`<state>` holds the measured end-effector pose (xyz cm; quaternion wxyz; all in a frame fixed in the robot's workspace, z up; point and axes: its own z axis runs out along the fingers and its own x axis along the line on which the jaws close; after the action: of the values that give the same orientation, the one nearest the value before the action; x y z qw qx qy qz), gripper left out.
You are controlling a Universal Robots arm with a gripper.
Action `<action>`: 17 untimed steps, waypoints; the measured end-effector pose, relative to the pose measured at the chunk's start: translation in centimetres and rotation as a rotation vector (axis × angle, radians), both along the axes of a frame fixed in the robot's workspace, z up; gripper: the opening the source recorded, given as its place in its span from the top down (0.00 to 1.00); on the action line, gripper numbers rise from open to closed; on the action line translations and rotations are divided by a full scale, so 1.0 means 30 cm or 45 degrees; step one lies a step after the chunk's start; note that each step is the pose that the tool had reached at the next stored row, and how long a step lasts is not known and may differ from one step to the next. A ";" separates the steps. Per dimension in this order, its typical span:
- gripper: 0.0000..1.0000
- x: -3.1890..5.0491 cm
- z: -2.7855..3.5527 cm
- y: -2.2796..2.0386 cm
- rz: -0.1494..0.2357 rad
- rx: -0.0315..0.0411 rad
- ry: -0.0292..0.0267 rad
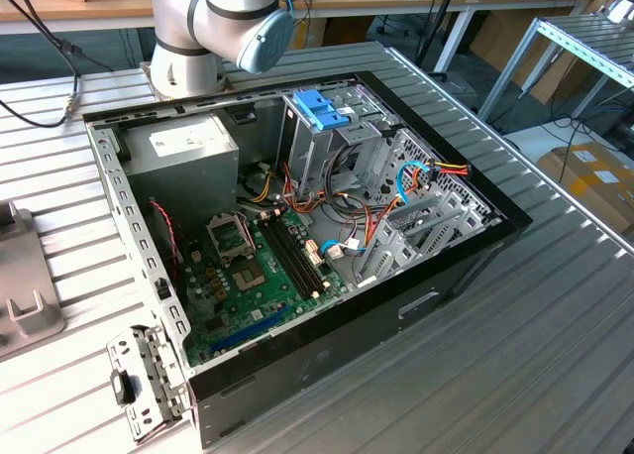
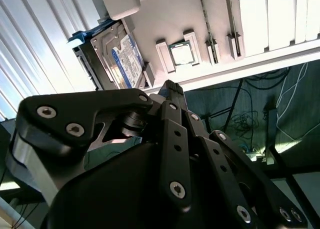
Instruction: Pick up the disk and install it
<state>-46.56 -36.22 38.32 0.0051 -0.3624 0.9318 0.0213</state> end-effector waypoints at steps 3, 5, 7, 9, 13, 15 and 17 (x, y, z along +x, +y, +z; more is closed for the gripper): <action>0.89 0.000 0.000 0.000 0.034 0.0000 0.0000; 0.89 0.000 0.000 0.000 0.067 0.0000 0.0000; 0.89 0.000 0.000 0.000 0.082 0.0000 -0.0001; 0.89 0.000 0.000 0.000 0.098 0.0000 0.0000; 0.89 0.000 0.000 0.000 0.131 -0.0001 0.0000; 0.89 0.000 0.000 0.000 0.159 0.0000 0.0000; 0.89 0.000 0.000 0.000 0.174 -0.0001 0.0000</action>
<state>-46.56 -36.23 38.32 0.0036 -0.4250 0.9049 0.0216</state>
